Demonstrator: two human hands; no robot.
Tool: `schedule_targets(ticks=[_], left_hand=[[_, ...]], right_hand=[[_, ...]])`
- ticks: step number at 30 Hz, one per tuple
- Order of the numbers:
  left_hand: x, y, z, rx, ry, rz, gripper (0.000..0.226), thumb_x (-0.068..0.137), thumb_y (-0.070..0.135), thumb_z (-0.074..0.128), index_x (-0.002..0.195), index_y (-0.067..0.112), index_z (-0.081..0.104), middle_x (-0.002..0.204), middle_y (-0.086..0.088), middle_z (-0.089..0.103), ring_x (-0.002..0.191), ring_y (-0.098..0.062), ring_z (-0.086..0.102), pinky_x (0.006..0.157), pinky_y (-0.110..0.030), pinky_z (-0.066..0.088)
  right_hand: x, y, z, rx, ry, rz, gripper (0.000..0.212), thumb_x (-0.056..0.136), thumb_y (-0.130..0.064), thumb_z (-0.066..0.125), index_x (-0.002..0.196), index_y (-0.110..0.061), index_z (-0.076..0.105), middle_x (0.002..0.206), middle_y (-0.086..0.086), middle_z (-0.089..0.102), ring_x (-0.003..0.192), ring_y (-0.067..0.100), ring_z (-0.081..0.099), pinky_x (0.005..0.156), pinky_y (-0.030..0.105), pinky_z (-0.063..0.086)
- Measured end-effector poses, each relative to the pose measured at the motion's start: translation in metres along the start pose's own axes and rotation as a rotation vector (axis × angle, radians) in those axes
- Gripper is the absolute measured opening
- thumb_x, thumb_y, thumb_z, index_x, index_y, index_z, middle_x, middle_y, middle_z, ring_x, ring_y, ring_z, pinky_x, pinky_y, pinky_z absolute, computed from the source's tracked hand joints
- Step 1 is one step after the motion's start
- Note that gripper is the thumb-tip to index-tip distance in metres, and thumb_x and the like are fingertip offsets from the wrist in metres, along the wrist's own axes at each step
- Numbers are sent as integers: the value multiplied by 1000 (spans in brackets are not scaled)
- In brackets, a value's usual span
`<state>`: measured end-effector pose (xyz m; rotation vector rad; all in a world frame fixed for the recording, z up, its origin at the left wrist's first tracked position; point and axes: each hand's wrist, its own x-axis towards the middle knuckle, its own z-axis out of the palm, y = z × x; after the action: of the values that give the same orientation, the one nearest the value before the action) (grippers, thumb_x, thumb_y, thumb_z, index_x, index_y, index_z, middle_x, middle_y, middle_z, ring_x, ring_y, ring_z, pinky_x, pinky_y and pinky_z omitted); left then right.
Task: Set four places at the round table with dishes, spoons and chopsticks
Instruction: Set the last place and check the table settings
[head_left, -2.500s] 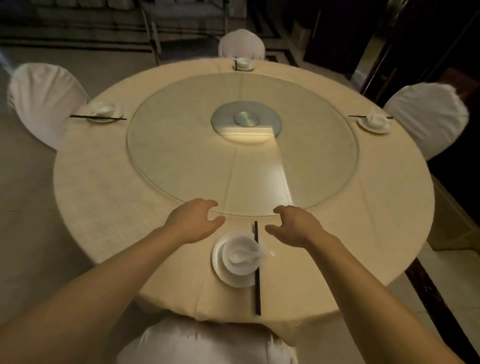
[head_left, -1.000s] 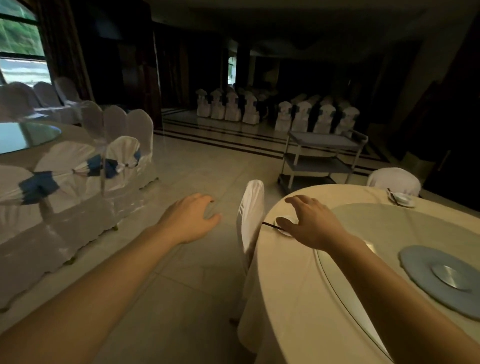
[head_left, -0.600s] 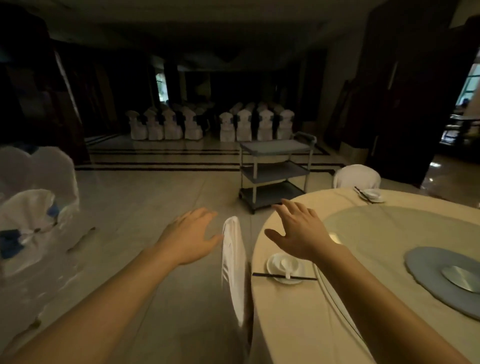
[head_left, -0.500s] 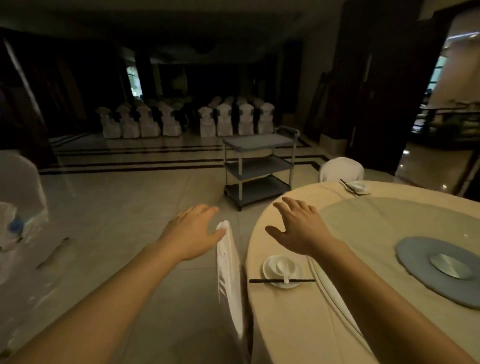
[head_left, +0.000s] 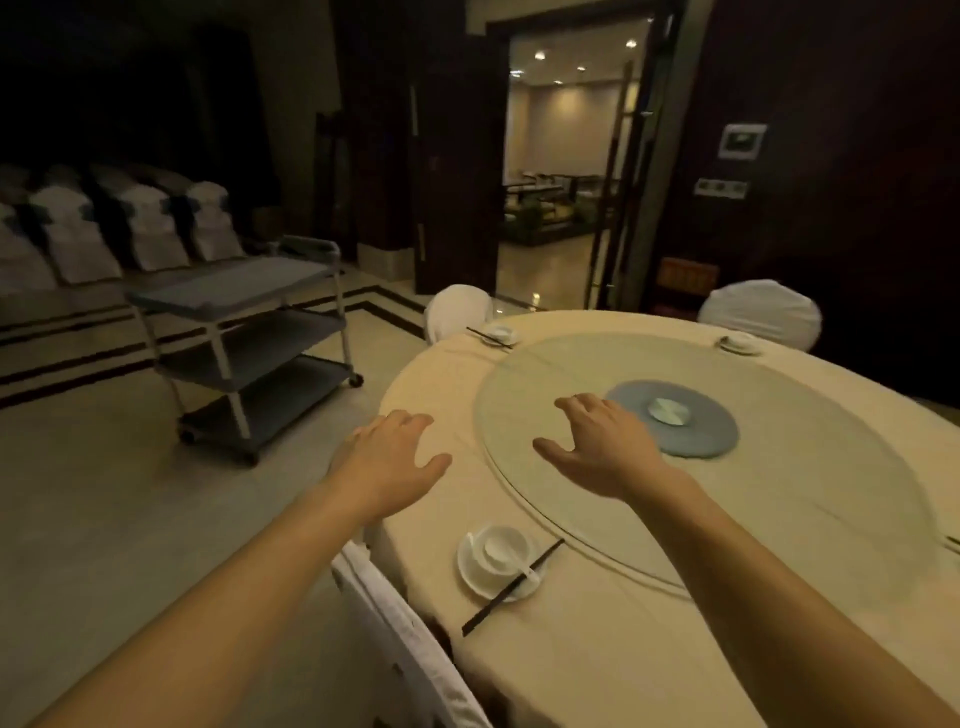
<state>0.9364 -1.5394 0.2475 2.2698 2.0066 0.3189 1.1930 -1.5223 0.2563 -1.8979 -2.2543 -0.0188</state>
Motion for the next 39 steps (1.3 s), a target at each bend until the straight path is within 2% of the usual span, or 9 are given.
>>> schedule_targets(ticks=[5, 10, 18, 28, 39], left_hand=[[40, -35, 12, -39, -70, 208, 66, 93, 60, 47, 148, 24, 42, 150, -1, 47, 135, -24, 45, 110, -45, 39], [88, -50, 37, -43, -157, 381, 66, 94, 60, 47, 149, 24, 41, 149, 0, 46, 135, -23, 46, 107, -41, 41], [187, -50, 70, -59, -226, 556, 63, 95, 57, 47, 147, 24, 43, 147, 1, 48, 131, -22, 50, 105, -37, 42], [268, -55, 71, -166, -227, 627, 57, 97, 51, 47, 145, 21, 44, 146, 0, 48, 133, -22, 47, 105, -39, 41], [278, -91, 154, -239, -443, 648, 55, 98, 44, 52, 143, 14, 48, 142, -9, 53, 129, -28, 51, 104, -38, 40]], right_hand=[[-16, -27, 12, -16, -46, 258, 72, 92, -65, 47, 149, -20, 41, 148, 6, 48, 134, 27, 46, 106, 41, 40], [-13, -39, 41, -36, -78, 468, 70, 94, -63, 46, 149, -21, 39, 151, 5, 45, 135, 28, 44, 105, 42, 40], [43, -22, 81, -22, -71, 663, 70, 95, -60, 45, 151, -20, 37, 155, 3, 41, 138, 27, 41, 108, 42, 38], [93, -28, 81, 31, 18, 833, 68, 96, -58, 47, 151, -21, 37, 154, 3, 41, 139, 26, 40, 107, 42, 38], [73, -60, 160, 132, -56, 990, 65, 94, -55, 52, 148, -20, 41, 150, 4, 46, 134, 27, 47, 103, 42, 42]])
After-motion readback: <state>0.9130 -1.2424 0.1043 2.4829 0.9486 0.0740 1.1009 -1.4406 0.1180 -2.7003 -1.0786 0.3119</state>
